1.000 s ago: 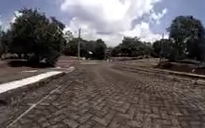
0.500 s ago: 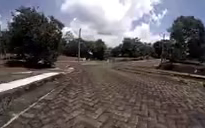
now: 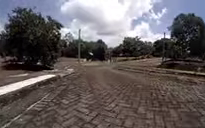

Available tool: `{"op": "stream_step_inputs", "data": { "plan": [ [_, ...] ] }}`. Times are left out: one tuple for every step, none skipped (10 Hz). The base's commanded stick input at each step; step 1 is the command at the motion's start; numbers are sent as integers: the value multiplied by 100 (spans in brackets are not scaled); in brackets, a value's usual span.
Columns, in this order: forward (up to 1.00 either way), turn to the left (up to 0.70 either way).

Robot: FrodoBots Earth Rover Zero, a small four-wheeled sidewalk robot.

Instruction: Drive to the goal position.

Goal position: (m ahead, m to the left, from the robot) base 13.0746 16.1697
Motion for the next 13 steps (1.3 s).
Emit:
{"op": "stream_step_inputs", "data": {
  "plan": [
    [70,23],
    [70,5],
    [70,15],
    [70,14],
    [70,0],
    [70,0],
    [70,0],
    [70,0],
    [70,0],
    [70,0],
    [70,0],
    [70,0],
    [70,0]
  ]
}}
